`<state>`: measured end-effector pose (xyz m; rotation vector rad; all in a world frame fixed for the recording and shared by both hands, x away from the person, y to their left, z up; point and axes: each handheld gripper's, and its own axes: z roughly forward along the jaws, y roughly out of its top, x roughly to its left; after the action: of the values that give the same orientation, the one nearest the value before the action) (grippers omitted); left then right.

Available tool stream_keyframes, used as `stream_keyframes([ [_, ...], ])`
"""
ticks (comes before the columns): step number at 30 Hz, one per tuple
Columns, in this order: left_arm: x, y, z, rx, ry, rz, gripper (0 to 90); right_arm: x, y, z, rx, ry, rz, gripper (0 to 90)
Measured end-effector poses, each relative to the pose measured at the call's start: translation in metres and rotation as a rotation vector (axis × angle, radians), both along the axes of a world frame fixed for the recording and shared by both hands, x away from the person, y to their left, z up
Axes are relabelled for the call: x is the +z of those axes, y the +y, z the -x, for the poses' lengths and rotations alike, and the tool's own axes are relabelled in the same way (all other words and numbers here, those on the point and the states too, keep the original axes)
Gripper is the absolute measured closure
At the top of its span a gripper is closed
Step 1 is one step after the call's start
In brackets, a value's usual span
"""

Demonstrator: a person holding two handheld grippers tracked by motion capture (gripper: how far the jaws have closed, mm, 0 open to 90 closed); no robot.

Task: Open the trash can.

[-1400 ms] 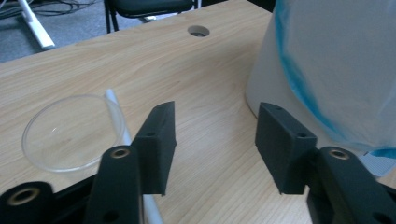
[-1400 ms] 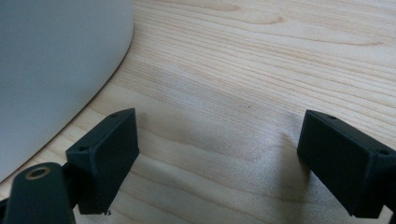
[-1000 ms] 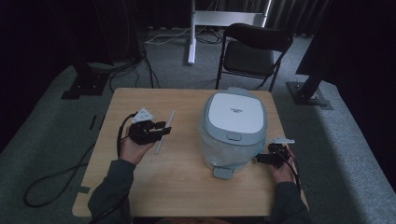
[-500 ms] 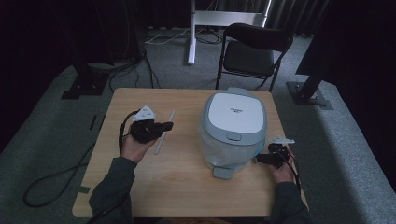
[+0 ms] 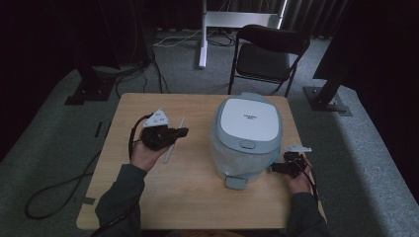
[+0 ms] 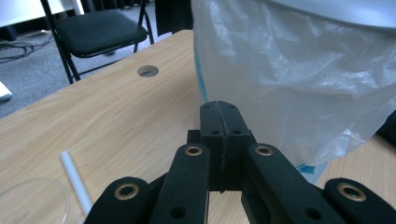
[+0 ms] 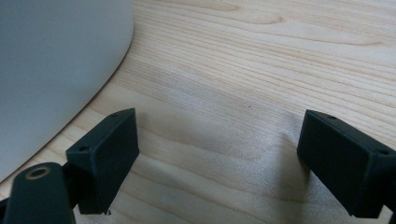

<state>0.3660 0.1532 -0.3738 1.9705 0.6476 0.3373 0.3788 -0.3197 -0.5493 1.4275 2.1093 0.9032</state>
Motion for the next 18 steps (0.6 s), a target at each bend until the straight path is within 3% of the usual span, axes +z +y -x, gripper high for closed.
stream_keyframes([
  [11,0.011,-0.012,0.004,-0.060,-0.015,0.015,90.0,0.000,0.000,0.000,0.000,0.000,0.000,11.6],
  [18,0.016,-0.022,0.005,-0.130,0.000,0.063,90.0,0.000,0.000,0.000,0.000,0.000,0.000,11.6],
])
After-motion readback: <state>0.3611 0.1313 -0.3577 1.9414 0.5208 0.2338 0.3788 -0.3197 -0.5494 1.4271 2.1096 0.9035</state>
